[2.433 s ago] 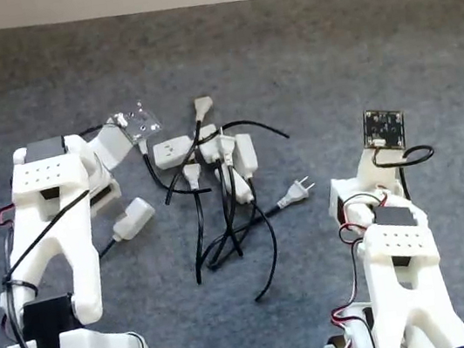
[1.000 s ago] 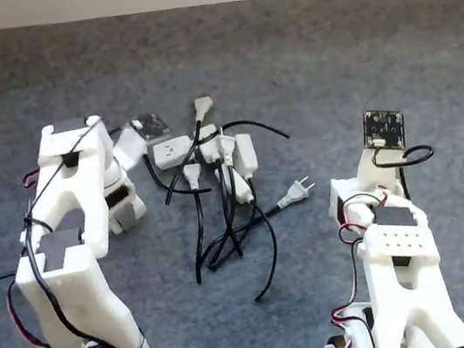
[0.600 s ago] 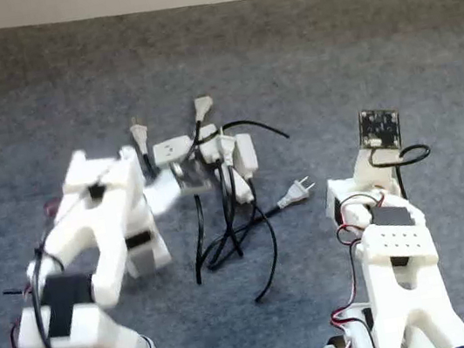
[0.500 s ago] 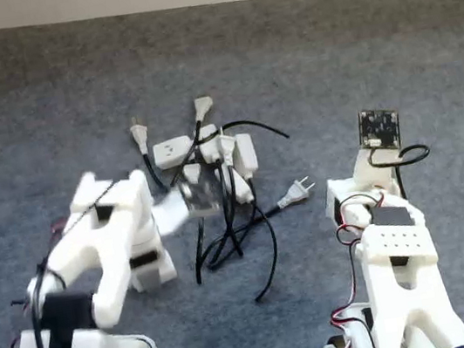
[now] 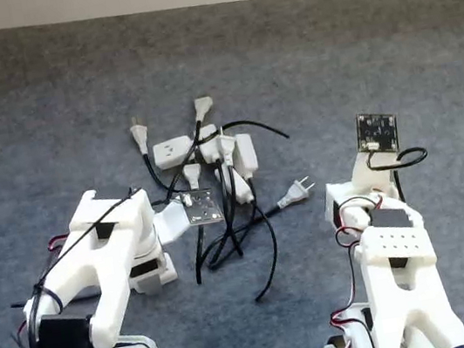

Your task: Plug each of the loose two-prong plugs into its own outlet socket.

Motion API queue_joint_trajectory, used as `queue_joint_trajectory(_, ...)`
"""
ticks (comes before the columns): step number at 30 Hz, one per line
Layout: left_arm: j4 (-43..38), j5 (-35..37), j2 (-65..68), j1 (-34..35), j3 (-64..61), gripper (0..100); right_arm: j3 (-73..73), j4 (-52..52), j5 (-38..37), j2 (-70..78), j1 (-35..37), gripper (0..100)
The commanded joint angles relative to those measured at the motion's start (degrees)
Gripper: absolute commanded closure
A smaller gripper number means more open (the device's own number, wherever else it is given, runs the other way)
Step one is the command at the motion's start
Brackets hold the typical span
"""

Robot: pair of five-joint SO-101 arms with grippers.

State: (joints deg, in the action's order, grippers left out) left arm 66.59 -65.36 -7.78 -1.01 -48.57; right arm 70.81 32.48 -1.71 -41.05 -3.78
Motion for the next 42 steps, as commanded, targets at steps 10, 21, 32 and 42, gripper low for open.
queue_joint_trajectory(10,8.26,-0.35,-1.45,1.89,8.40,77,-0.57,-1.10,0.00,-0.04,0.57,99.2)
queue_joint_trajectory(21,-10.81,25.76,-10.59,7.96,4.62,77,-0.66,-0.92,-4.48,0.04,3.47,99.2)
queue_joint_trajectory(32,-34.90,60.40,-10.07,21.49,-2.24,77,-21.23,11.03,-10.90,10.59,14.37,99.2)
queue_joint_trajectory(42,-39.56,62.51,-6.99,24.48,-3.38,77,-37.14,11.38,-0.70,37.76,19.30,99.1)
